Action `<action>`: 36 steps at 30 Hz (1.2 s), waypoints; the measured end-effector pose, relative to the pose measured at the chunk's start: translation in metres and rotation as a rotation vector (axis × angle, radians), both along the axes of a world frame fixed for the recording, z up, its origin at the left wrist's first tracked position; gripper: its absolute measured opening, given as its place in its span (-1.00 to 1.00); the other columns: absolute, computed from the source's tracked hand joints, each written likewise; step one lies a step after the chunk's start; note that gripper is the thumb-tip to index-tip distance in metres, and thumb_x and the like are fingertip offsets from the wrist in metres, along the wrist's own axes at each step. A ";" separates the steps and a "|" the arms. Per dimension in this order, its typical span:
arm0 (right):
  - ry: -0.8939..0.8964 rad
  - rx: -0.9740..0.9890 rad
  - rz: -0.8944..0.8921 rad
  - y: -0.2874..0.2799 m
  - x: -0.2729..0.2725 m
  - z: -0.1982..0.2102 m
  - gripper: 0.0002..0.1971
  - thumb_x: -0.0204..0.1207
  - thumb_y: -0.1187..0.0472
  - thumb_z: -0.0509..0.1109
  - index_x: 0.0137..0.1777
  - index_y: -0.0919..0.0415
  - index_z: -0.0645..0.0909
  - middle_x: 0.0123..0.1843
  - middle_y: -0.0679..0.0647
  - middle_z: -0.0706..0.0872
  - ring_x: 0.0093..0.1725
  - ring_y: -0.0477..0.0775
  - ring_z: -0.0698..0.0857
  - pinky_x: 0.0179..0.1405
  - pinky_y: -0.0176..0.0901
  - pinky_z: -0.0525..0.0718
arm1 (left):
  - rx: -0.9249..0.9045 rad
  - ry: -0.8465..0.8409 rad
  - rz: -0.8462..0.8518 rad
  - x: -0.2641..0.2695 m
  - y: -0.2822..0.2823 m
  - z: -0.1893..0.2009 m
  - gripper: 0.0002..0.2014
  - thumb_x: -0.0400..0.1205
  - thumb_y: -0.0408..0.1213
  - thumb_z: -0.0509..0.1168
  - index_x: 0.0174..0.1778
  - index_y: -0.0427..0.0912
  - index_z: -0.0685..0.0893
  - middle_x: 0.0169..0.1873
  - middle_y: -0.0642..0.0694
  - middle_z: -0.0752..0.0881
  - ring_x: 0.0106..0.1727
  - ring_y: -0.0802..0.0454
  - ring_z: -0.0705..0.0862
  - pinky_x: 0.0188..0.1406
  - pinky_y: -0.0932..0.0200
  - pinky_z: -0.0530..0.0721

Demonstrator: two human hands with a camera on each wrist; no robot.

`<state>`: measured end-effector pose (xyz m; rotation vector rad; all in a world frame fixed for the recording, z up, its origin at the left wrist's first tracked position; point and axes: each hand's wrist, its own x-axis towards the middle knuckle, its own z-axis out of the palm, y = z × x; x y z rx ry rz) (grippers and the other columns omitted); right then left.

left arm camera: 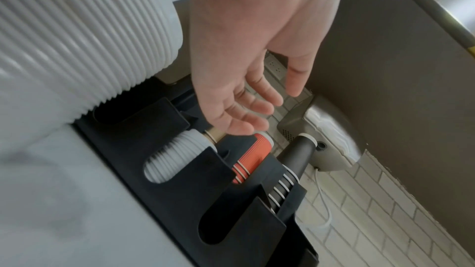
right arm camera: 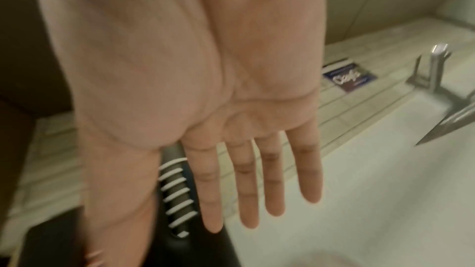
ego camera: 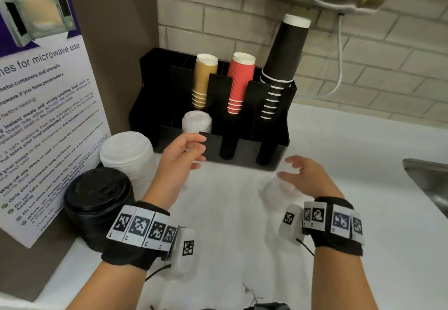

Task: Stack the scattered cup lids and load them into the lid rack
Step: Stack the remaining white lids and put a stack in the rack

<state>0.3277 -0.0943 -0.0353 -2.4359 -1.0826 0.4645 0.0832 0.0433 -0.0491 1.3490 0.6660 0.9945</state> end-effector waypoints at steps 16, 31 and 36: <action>-0.042 -0.004 -0.030 -0.007 -0.013 -0.014 -0.28 0.31 0.00 0.62 0.46 -0.18 0.41 0.28 0.13 0.54 0.30 0.24 0.53 0.34 0.21 0.50 | 0.000 0.057 -0.103 0.008 -0.015 -0.008 -0.81 0.66 -0.36 0.30 -0.01 0.06 0.71 -0.30 0.25 0.69 -0.15 0.15 0.71 -0.14 0.28 0.64; 0.586 0.536 0.493 0.028 -0.086 0.033 -0.37 0.30 0.10 0.63 0.39 -0.20 0.54 0.22 0.01 0.72 0.24 0.02 0.70 0.23 0.02 0.70 | 0.188 -0.047 -0.285 0.010 -0.027 0.002 -0.14 0.28 -0.20 0.67 0.49 0.24 0.46 0.34 0.24 0.59 0.34 0.14 0.63 0.07 0.06 0.77; 0.622 0.540 0.528 0.032 -0.086 0.036 -0.35 0.25 0.05 0.64 0.38 -0.17 0.56 0.18 0.03 0.75 0.21 0.03 0.73 0.21 -0.02 0.70 | 0.212 -0.094 -0.221 0.010 -0.026 0.006 -0.16 0.10 -0.10 0.69 0.30 0.38 0.55 0.24 0.31 0.60 0.27 0.09 0.66 -0.11 0.11 0.78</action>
